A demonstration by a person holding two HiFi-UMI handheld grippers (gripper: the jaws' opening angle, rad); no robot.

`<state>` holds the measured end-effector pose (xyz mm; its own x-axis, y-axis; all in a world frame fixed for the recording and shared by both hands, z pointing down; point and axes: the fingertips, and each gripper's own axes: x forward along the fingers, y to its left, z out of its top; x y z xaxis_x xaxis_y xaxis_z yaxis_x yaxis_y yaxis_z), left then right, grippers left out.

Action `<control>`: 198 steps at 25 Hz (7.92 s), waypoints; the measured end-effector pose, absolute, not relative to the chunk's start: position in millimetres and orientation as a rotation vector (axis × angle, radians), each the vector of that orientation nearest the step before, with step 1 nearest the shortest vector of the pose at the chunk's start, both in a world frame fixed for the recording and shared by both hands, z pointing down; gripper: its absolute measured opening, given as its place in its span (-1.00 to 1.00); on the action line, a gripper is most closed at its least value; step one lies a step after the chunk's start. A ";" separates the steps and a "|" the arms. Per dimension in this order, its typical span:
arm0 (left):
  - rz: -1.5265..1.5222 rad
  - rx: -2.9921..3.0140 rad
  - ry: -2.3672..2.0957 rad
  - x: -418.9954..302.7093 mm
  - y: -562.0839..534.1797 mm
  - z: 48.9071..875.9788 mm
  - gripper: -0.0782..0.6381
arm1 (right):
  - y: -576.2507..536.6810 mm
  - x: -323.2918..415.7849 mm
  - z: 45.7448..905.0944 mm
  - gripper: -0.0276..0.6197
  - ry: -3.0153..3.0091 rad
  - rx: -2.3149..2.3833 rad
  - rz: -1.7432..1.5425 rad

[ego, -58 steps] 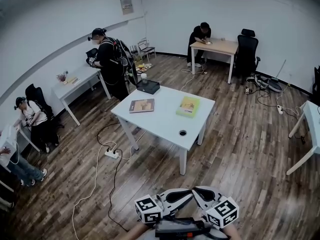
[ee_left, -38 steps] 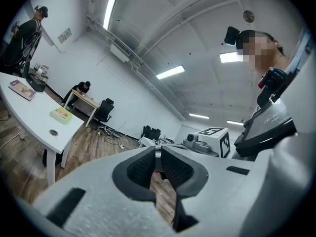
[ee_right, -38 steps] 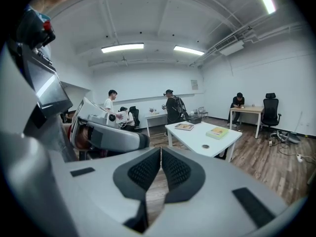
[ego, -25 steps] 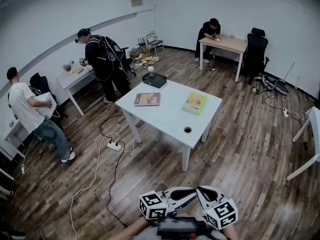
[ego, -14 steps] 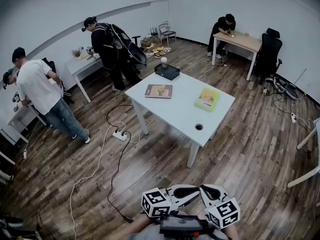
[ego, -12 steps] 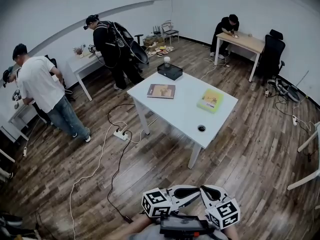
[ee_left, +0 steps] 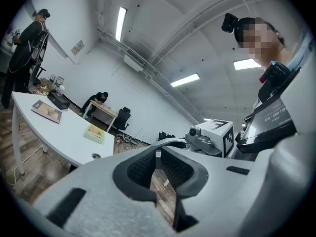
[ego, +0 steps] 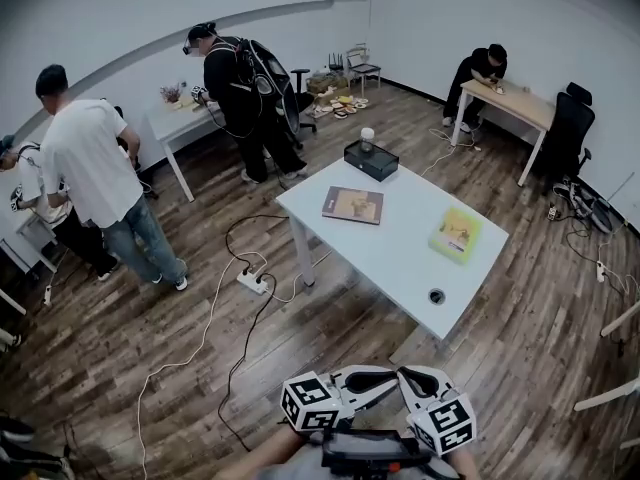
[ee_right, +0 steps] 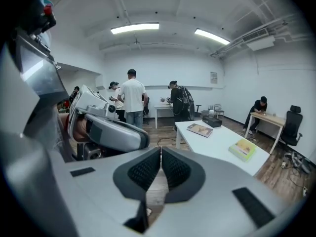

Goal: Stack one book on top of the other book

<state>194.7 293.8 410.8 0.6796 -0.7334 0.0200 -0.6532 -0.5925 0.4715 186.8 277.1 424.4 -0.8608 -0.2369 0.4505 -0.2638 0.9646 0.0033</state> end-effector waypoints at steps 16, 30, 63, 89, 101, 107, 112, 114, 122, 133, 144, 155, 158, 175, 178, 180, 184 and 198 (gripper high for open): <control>-0.213 2.487 -1.072 46.1 249.2 412.6 -0.67 | 232.9 38.8 425.1 -0.82 -2.625 0.390 0.067; -0.177 2.440 -1.154 -14.7 186.0 421.0 -0.67 | 170.9 -23.6 435.3 -0.82 -2.607 0.301 0.051; -0.188 2.700 -0.839 -19.9 -82.9 382.6 -0.67 | -102.0 -25.9 398.2 -0.82 -2.829 0.659 0.094; 0.008 2.775 -0.668 -107.4 -135.5 399.5 -0.67 | -154.6 -113.8 420.8 -0.82 -2.784 0.768 0.295; 0.183 2.803 -0.593 -170.7 -171.3 439.0 -0.66 | -172.1 -153.1 466.2 -0.82 -2.737 0.771 0.449; 0.316 2.767 -0.552 -205.6 -198.8 474.3 -0.50 | -170.1 -159.1 500.9 -0.82 -2.648 0.860 0.461; 0.490 2.713 -0.534 -220.5 -217.9 516.8 -0.40 | -161.6 -169.5 536.3 -0.81 -2.574 0.799 0.460; 0.570 2.687 -0.523 -226.5 -222.8 534.4 -0.35 | -157.6 -174.5 546.1 -0.81 -2.559 0.782 0.509; 0.710 2.640 -0.520 -248.4 -254.9 561.1 -0.25 | -146.2 -194.2 581.2 -0.50 -2.470 0.767 0.666; 0.979 2.535 -0.449 -266.3 -277.9 615.8 -0.19 | -138.0 -215.6 626.8 -0.47 -2.350 0.837 0.849; 1.125 2.430 -0.392 -288.9 -295.2 657.9 -0.14 | -141.2 -231.6 659.2 -0.44 -2.254 0.960 1.144; 1.149 2.277 -0.360 -312.5 -282.0 689.1 -0.12 | -148.1 -246.2 675.7 -0.43 -2.194 1.007 1.339; 1.171 2.256 -0.351 -313.9 -278.6 694.9 -0.11 | -153.1 -247.1 679.6 -0.43 -2.171 1.014 1.384; 0.976 2.157 -0.460 -281.9 -211.4 698.5 -0.11 | -171.5 -170.9 691.5 -0.43 -2.077 1.106 1.264; 0.954 2.147 -0.470 -267.7 -189.4 700.2 -0.11 | -176.9 -149.8 692.7 -0.43 -2.076 1.089 1.184; 0.940 2.133 -0.496 -260.6 -178.6 699.4 -0.11 | -178.4 -141.2 691.3 -0.43 -2.093 1.057 1.129; 0.891 2.102 -0.541 -247.3 -157.4 698.0 -0.11 | -175.9 -126.4 690.3 -0.43 -2.114 0.981 1.053; 0.839 2.039 -0.616 -228.1 -135.6 702.7 -0.11 | -173.7 -103.4 691.3 -0.43 -2.101 0.937 0.970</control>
